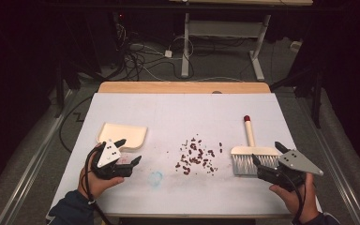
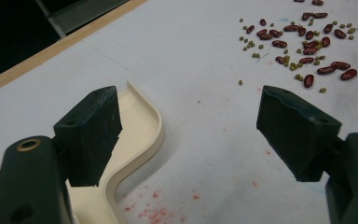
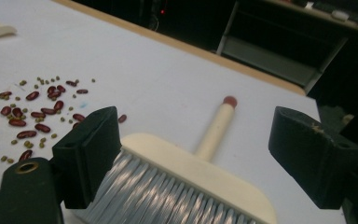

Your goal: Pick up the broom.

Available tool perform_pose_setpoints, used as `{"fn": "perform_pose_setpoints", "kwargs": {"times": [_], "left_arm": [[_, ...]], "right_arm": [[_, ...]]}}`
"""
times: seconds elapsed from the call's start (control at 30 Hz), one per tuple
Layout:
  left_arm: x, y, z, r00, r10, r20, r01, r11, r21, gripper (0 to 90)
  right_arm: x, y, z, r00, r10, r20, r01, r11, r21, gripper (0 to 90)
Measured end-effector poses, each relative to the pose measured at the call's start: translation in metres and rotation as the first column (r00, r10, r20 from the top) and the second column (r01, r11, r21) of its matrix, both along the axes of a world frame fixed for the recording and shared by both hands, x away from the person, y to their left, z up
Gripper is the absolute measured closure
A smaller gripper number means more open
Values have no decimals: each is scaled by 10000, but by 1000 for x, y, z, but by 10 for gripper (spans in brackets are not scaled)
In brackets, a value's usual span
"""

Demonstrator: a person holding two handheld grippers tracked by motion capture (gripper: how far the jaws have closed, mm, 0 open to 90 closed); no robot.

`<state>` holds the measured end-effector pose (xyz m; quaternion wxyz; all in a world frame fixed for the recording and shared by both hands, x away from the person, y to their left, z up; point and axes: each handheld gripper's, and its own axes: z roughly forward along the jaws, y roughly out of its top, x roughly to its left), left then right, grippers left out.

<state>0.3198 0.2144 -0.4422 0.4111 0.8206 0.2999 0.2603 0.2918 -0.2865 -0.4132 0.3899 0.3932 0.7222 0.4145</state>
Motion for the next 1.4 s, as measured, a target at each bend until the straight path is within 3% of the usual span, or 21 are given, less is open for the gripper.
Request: {"fn": "perform_pose_setpoints", "kwargs": {"times": [0.07, 0.2, 0.37, 0.53, 0.57, 0.6, 0.67, 0.7, 0.73, 0.8, 0.83, 0.87, 0.93, 0.97, 1.0, 1.03, 1.07, 1.2, 1.33, 1.37, 1.4], "left_arm": [[1, -1, -1, 10000, -80, 15, 80, 9999, 129, 210], [0, -6, -2, 9998, -158, -142, 160, 9997, 161, 210], [-2, -11, -6, 9989, -434, -172, 443, 9975, 543, 210], [-4, -10, -7, 9988, -416, -272, 431, 9975, 562, 211], [-4, -10, -8, 9987, -415, -296, 432, 9973, 585, 210], [-4, -10, -8, 9987, -401, -316, 420, 9971, 630, 210], [-4, -11, -8, 9985, -413, -346, 436, 9967, 689, 210], [-4, -11, -9, 9984, -432, -363, 458, 9962, 737, 210], [-4, -12, -9, 9983, -442, -389, 470, 9961, 751, 210], [-4, -13, -10, 9978, -485, -451, 519, 9956, 783, 210], [-4, -13, -11, 9976, -486, -489, 526, 9951, 841, 211], [-4, -13, -11, 9974, -495, -525, 539, 9948, 861, 211], [-4, -13, -12, 9970, -514, -583, 563, 9947, 861, 211], [-4, -12, -12, 9968, -517, -612, 570, 9945, 876, 211], [-4, -12, -12, 9965, -515, -664, 572, 9945, 875, 211], [-4, -12, -13, 9965, -506, -673, 565, 9944, 888, 211], [-4, -11, -13, 9957, -493, -780, 561, 9946, 870, 211], [-6, -11, -15, 9951, -505, -850, 582, 9941, 911, 211], [-6, -10, -16, 9948, -422, -926, 513, 9938, 982, 211], [-6, -10, -16, 9947, -415, -937, 506, 9940, 973, 212], [-6, -9, -16, 9947, -418, -938, 510, 9939, 983, 212]], "right_arm": [[1, -1, -1, 9999, 147, -37, -146, 9997, 178, 167], [1, 0, -5, 9993, 350, -162, -349, 9994, 49, 167], [2, 4, -3, 9977, 648, -204, -650, 9978, -112, 163], [8, 7, 0, 9980, 544, -327, -555, 9978, -351, 166], [11, 9, 1, 9979, 434, -479, -459, 9976, -512, 167], [19, 11, 5, 9961, -167, -861, 55, 9916, -1292, 203], [23, 11, 7, 9940, -174, -1081, 35, 9919, -1271, 211], [34, 9, 12, 9859, -133, -1670, -55, 9937, -1118, 226], [34, 9, 12, 9859, -133, -1670, -55, 9937, -1118, 226], [45, 7, 16, 9761, -2, -2174, -237, 9939, -1077, 229], [62, 5, 20, 9539, -338, -2981, 58, 9955, -944, 233], [62, 5, 20, 9539, -338, -2981, 58, 9955, -944, 233], [80, 4, 21, 9205, -827, -3818, 500, 9942, -947, 265], [97, 3, 20, 9027, -1083, -4165, 769, 9928, -915, 264], [97, 3, 20, 9027, -1083, -4165, 769, 9928, -915, 264], [105, 3, 17, 8917, -1176, -4371, 912, 9925, -810, 265], [123, 5, 9, 8666, -1430, -4781, 1145, 9895, -886, 269], [152, 11, -15, 8249, -2291, -5167, 1699, 9724, -1598, 315], [172, 12, -40, 7760, -2589, -5752, 1868, 9653, -1824, 327], [174, 10, -40, 7797, -2412, -5778, 1942, 9705, -1431, 354], [175, 8, -40, 7697, -2252, -5974, 1933, 9740, -1182, 393]]}}
